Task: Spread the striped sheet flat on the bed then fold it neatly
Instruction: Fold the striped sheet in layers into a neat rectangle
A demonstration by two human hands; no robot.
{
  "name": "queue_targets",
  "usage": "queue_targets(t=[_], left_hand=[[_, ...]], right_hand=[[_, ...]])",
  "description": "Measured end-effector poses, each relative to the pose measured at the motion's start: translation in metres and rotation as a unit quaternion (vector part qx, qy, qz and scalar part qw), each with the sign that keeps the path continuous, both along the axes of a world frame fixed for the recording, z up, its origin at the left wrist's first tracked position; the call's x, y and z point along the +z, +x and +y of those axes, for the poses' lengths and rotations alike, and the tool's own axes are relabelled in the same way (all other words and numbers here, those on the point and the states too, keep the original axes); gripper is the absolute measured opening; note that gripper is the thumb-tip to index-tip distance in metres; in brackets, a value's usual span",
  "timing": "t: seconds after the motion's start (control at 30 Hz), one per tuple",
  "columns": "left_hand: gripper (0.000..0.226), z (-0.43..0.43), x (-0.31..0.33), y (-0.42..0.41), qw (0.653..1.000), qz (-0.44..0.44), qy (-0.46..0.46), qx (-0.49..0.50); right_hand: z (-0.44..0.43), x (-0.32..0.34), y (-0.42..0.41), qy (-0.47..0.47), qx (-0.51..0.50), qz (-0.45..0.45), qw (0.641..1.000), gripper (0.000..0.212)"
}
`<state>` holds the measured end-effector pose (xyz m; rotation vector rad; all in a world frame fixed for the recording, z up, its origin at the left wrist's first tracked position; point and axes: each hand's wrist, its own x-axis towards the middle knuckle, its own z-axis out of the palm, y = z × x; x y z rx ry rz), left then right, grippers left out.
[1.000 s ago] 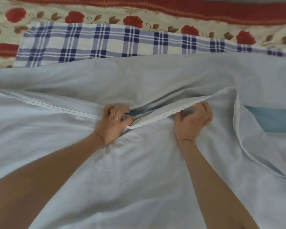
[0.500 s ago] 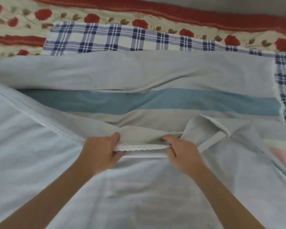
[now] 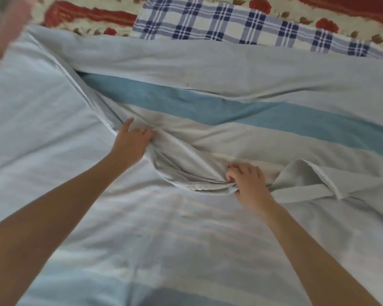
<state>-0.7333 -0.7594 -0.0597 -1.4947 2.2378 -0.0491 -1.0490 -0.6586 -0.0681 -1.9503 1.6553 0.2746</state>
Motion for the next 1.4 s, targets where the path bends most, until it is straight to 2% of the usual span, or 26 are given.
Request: queue_targets(t=[0.07,0.1,0.23,0.27,0.37,0.4,0.47,0.57,0.67,0.73,0.8,0.87,0.9,0.97,1.0,1.03,1.13,1.23,1.33,1.4], left_hand=[[0.021,-0.009,0.014,-0.005,0.997,-0.002,0.03,0.077],[0.016,-0.008,0.023,-0.007,0.995,-0.007,0.038,0.097],[0.048,0.062,0.049,0.016,0.98,0.008,0.079,0.181],[0.055,0.085,0.052,0.022,0.974,0.017,0.095,0.206],[0.09,0.143,0.051,0.029,0.955,0.007,0.172,0.243],[0.102,0.158,0.051,0.03,0.946,-0.003,0.213,0.243],[0.112,0.176,0.049,0.034,0.934,-0.007,0.279,0.223],[0.1,0.171,0.037,0.056,0.947,0.03,0.246,0.202],[0.082,0.148,0.038,0.062,0.961,0.055,0.209,0.176],[0.07,0.131,0.048,0.055,0.956,0.056,0.23,0.174],[0.062,0.113,0.059,0.048,0.926,0.035,0.326,0.186],[0.069,0.093,0.066,0.041,0.878,0.035,0.433,0.202],[0.075,0.086,0.063,0.039,0.879,0.067,0.423,0.212],[0.083,0.074,0.051,0.03,0.901,0.184,0.29,0.267],[0.089,0.066,0.038,0.024,0.899,0.227,0.209,0.312],[0.098,0.056,0.026,0.017,0.881,0.25,0.153,0.371],[0.133,0.018,0.0,0.001,0.796,0.273,0.142,0.521],[0.149,-0.02,-0.017,-0.001,0.772,0.278,0.141,0.554],[0.142,-0.067,-0.026,0.011,0.748,0.329,0.07,0.573],[0.142,-0.09,-0.034,0.023,0.74,0.326,0.092,0.581]], right_hand=[[-0.002,-0.002,0.0,0.028,-0.033,0.012,0.999,0.035],[-0.004,-0.003,-0.001,0.021,-0.042,0.019,0.999,0.034],[0.005,0.01,0.009,-0.012,-0.04,0.048,0.998,0.021],[0.01,0.014,0.011,-0.004,-0.048,0.044,0.998,0.025],[0.042,0.013,0.017,0.081,-0.037,0.023,0.996,0.043],[0.052,0.014,0.02,0.11,-0.015,0.025,0.994,0.043],[0.07,0.02,0.022,0.127,0.03,0.039,0.991,0.042],[0.083,0.03,0.022,0.131,0.054,0.061,0.988,0.052],[0.073,0.037,0.019,0.146,0.045,0.007,0.988,0.028],[0.056,0.042,0.017,0.163,0.053,0.011,0.985,0.016],[0.039,0.043,0.013,0.219,0.063,0.036,0.973,0.03],[0.018,0.047,0.009,0.273,0.002,-0.011,0.962,0.059],[0.009,0.046,0.008,0.268,-0.049,-0.071,0.96,0.065],[-0.01,0.04,0.01,0.179,-0.123,-0.163,0.963,0.058],[-0.024,0.034,0.01,0.11,-0.141,-0.169,0.969,0.052],[-0.04,0.029,0.01,0.053,-0.155,-0.163,0.973,0.047],[-0.097,0.015,0.014,-0.032,-0.184,-0.164,0.969,0.042],[-0.154,0.01,0.025,-0.049,-0.144,-0.138,0.979,0.047],[-0.216,0.006,0.041,-0.053,-0.061,-0.117,0.99,0.051],[-0.261,0.006,0.05,-0.066,-0.018,-0.099,0.993,0.055]])
